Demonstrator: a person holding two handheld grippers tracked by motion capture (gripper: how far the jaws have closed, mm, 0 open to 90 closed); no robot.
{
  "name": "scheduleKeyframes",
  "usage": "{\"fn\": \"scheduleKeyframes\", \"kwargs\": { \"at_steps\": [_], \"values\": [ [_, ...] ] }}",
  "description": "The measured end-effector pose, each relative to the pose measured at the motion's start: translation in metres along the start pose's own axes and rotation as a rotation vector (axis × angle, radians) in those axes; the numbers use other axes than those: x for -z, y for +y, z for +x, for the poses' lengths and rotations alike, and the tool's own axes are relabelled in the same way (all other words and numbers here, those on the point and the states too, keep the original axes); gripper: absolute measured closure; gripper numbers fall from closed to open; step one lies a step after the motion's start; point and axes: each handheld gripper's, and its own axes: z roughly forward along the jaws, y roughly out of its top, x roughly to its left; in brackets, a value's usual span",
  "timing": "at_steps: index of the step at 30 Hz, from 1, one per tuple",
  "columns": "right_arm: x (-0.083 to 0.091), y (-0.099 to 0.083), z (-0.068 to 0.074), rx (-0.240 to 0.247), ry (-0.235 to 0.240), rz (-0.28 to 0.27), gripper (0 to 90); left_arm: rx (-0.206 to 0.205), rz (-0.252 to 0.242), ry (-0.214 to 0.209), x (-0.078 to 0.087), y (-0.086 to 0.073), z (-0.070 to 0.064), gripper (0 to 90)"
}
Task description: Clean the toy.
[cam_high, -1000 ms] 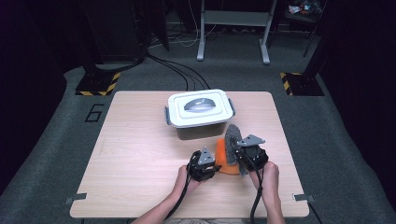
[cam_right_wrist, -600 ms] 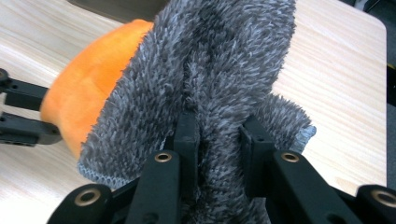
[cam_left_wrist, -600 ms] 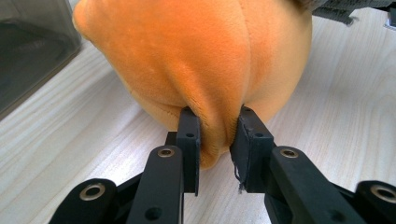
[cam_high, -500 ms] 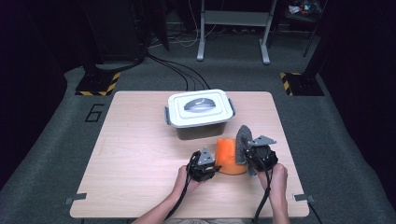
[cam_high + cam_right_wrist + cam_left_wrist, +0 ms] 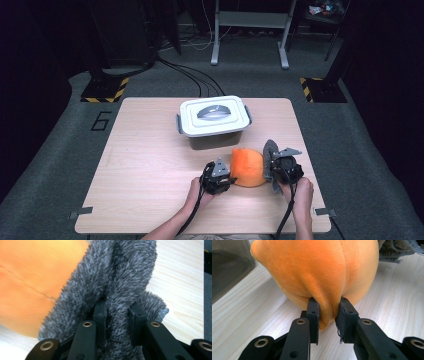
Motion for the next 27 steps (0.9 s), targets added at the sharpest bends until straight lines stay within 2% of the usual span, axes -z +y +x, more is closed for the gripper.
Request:
{"fn": "scheduleKeyframes", "kwargs": {
  "at_steps": [5, 9, 12, 15, 16, 17, 22, 27],
  "values": [
    [-0.017, -0.007, -0.004, -0.003, -0.021, 0.055, 71.9, 0.002, -0.001, 0.002, 0.000, 0.000, 0.000, 73.5],
    [-0.029, -0.012, -0.005, -0.013, -0.014, 0.107, 71.9, 0.001, 0.000, 0.001, 0.000, 0.000, 0.000, 73.3],
    [-0.034, -0.015, -0.007, -0.011, -0.006, 0.113, 71.8, 0.003, -0.006, 0.004, -0.001, -0.001, 0.000, 73.3],
    [-0.030, -0.014, -0.008, -0.027, -0.010, 0.110, 71.9, 0.007, -0.005, 0.005, -0.001, -0.001, 0.000, 73.2],
    [-0.028, -0.013, -0.009, -0.019, -0.012, 0.100, 71.9, 0.009, -0.003, 0.004, 0.000, -0.001, 0.001, 73.2],
    [-0.023, -0.012, -0.008, -0.036, -0.015, 0.098, 71.9, 0.012, -0.003, 0.003, 0.000, -0.001, 0.001, 73.2],
    [0.005, -0.006, -0.010, -0.034, -0.035, 0.010, 72.0, 0.011, 0.000, 0.005, 0.000, -0.002, 0.001, 73.1],
    [0.038, 0.005, -0.006, -0.009, -0.002, -0.100, 72.0, 0.009, 0.000, 0.005, 0.000, -0.001, 0.001, 73.0]
  ]
}}
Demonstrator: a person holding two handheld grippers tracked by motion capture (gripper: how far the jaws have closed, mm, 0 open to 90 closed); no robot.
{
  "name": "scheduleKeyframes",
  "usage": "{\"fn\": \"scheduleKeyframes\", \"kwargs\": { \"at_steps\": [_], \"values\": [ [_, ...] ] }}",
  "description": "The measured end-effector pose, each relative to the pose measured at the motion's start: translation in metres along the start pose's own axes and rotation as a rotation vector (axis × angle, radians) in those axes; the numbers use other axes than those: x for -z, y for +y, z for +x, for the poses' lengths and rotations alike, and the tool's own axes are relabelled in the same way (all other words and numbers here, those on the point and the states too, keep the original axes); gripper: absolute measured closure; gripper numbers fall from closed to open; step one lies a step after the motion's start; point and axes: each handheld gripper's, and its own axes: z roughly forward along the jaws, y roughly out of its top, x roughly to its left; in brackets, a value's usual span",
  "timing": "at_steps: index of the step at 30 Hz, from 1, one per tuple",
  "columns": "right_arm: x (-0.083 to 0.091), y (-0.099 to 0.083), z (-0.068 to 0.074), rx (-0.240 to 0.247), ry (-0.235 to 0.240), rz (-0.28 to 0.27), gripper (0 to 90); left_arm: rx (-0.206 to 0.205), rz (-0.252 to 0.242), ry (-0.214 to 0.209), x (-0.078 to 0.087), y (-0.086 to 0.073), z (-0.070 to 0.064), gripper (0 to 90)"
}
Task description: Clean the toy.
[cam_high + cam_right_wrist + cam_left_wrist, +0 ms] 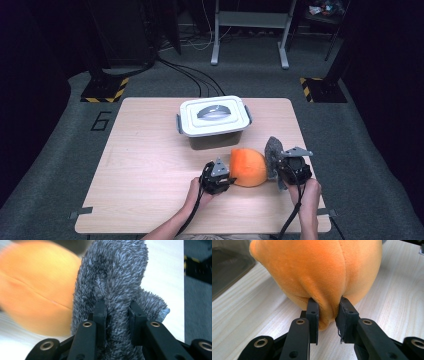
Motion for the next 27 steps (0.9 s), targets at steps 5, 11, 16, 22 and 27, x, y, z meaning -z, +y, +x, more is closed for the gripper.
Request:
{"fn": "scheduleKeyframes", "kwargs": {
  "at_steps": [5, 11, 16, 22, 27],
  "values": [
    [0.016, 0.013, 0.010, 0.023, 0.077, -0.064, 71.9, -0.001, 0.000, 0.001, 0.000, 0.000, 0.000, 73.0],
    [0.017, 0.026, 0.029, 0.068, 0.173, -0.093, 71.6, -0.006, 0.003, 0.001, 0.000, 0.000, 0.000, 73.0],
    [0.004, 0.034, 0.050, 0.125, 0.192, -0.069, 71.1, 0.002, 0.000, 0.002, 0.000, 0.000, -0.001, 73.0],
    [-0.011, 0.034, 0.061, 0.162, 0.170, -0.043, 70.9, 0.008, -0.002, 0.001, -0.001, 0.000, 0.000, 72.7],
    [-0.014, 0.033, 0.062, 0.167, 0.137, -0.034, 71.3, 0.002, 0.000, 0.003, -0.001, 0.000, 0.001, 72.6]
  ]
}}
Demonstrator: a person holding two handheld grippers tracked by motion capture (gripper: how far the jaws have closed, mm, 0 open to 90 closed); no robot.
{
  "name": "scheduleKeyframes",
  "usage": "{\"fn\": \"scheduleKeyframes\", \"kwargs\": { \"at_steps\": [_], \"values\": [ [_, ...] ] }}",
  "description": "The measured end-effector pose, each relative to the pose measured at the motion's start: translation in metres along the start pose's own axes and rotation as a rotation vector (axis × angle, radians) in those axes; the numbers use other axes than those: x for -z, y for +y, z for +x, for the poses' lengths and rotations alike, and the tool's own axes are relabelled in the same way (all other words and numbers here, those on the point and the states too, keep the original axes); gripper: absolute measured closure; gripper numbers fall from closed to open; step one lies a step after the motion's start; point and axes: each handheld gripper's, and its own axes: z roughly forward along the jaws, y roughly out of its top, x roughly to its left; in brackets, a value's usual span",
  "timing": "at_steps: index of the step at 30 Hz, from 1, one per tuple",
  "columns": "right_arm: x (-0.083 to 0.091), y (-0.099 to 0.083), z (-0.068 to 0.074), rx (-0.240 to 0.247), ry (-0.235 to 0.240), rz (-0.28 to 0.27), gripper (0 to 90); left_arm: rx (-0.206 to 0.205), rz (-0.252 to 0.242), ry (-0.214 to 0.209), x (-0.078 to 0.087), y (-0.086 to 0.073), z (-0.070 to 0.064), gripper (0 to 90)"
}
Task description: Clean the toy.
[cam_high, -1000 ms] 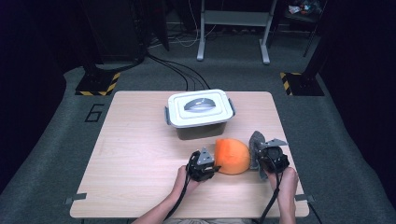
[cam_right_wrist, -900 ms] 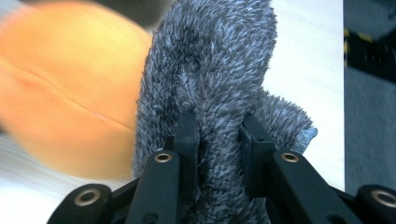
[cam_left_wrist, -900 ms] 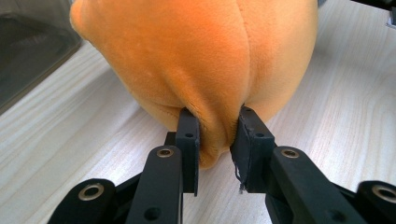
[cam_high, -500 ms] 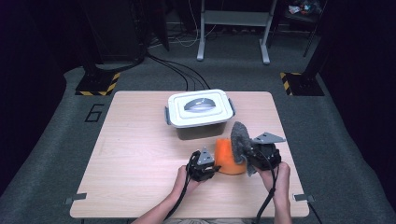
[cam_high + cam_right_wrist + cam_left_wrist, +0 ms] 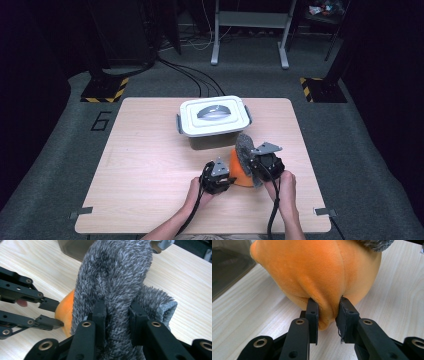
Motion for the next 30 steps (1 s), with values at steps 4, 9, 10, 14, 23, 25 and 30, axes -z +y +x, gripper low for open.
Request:
{"fn": "scheduleKeyframes", "kwargs": {
  "at_steps": [4, 9, 10, 14, 23, 25, 30],
  "values": [
    [0.000, -0.001, 0.000, 0.006, -0.031, 0.014, 72.0, -0.003, 0.000, 0.000, 0.000, 0.000, 0.000, 72.5],
    [0.000, -0.004, -0.003, 0.003, -0.048, 0.008, 72.5, -0.009, 0.000, -0.001, 0.000, 0.001, -0.001, 72.5],
    [0.001, -0.004, -0.003, 0.001, -0.051, 0.015, 72.5, -0.008, -0.001, -0.001, 0.000, 0.001, -0.001, 72.5],
    [0.002, -0.007, -0.007, -0.011, -0.058, 0.019, 72.6, -0.015, -0.002, -0.003, 0.000, 0.001, -0.001, 72.4],
    [0.004, -0.022, -0.023, -0.072, -0.097, 0.035, 72.6, -0.015, 0.004, -0.003, 0.000, 0.002, -0.001, 72.5],
    [0.003, -0.026, -0.028, -0.078, -0.103, 0.045, 72.6, -0.014, 0.003, -0.007, 0.000, 0.001, -0.001, 72.4],
    [-0.001, -0.035, -0.036, -0.109, -0.129, 0.073, 72.6, -0.015, 0.004, -0.007, 0.000, 0.001, -0.001, 72.4]
  ]
}}
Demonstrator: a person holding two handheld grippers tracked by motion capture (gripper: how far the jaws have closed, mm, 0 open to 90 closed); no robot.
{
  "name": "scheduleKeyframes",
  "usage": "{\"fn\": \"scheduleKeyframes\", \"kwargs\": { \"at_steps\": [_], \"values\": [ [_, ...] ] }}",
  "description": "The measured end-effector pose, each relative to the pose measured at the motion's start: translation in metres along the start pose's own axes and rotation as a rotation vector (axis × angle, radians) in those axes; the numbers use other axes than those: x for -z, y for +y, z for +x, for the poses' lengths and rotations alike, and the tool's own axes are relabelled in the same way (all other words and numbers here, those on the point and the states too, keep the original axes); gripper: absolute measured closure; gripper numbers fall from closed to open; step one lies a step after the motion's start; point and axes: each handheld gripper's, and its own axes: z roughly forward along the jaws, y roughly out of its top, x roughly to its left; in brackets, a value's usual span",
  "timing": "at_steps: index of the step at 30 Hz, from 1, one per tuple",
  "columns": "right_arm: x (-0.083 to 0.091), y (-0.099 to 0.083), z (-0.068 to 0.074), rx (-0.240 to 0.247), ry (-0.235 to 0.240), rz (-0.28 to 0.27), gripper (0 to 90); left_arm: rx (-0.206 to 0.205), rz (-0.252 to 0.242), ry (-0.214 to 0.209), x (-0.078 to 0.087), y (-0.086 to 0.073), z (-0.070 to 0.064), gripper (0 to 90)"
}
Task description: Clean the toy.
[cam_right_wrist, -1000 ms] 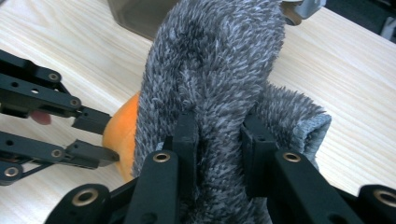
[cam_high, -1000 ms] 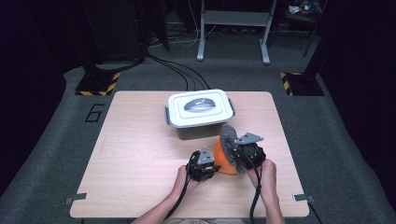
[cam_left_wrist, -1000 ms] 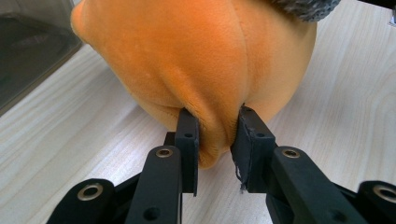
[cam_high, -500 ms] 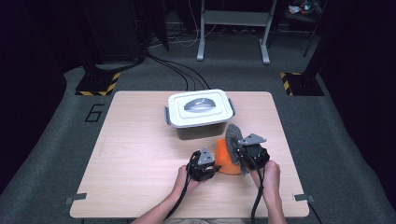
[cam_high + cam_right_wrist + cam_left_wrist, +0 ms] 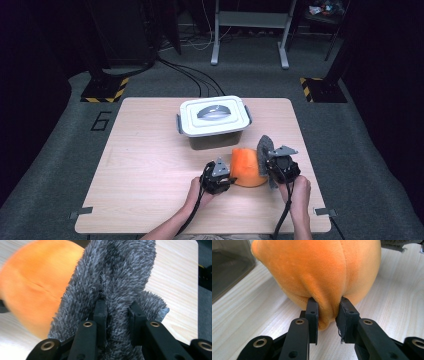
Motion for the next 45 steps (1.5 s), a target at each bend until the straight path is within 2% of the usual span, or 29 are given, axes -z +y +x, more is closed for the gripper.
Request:
{"fn": "scheduleKeyframes", "kwargs": {
  "at_steps": [11, 17, 20, 25, 30, 34, 38, 41, 44, 45],
  "values": [
    [-0.028, -0.018, -0.015, -0.051, -0.024, 0.101, 72.5, 0.003, -0.001, 0.000, 0.000, 0.000, 0.000, 72.4],
    [-0.044, -0.029, -0.017, -0.075, -0.007, 0.166, 72.6, 0.002, 0.000, 0.001, 0.000, 0.000, 0.000, 72.4],
    [-0.048, -0.032, -0.019, -0.078, 0.001, 0.167, 72.6, 0.001, 0.003, 0.004, 0.000, -0.001, 0.000, 72.4],
    [-0.036, -0.028, -0.023, -0.080, -0.010, 0.134, 72.7, 0.001, 0.003, 0.013, 0.000, -0.001, 0.001, 72.3],
    [-0.009, -0.022, -0.026, -0.097, -0.024, 0.047, 72.7, 0.005, 0.005, 0.011, 0.000, -0.002, 0.001, 72.3],
    [0.017, -0.013, -0.023, -0.076, -0.023, -0.033, 72.7, 0.005, 0.005, 0.008, 0.000, -0.002, 0.001, 72.3],
    [0.040, -0.002, -0.014, -0.036, 0.014, -0.096, 72.6, 0.005, 0.005, 0.007, 0.000, -0.001, 0.001, 72.1],
    [0.045, 0.003, -0.001, -0.001, 0.039, -0.095, 72.6, 0.001, 0.005, 0.009, 0.000, -0.001, 0.001, 72.0],
    [0.035, 0.002, 0.010, 0.031, 0.059, -0.063, 72.5, 0.001, 0.000, 0.014, 0.000, -0.001, 0.001, 71.7],
    [0.030, 0.002, 0.014, 0.021, 0.060, -0.045, 72.5, 0.000, -0.001, 0.013, 0.000, -0.001, 0.001, 71.3]
  ]
}}
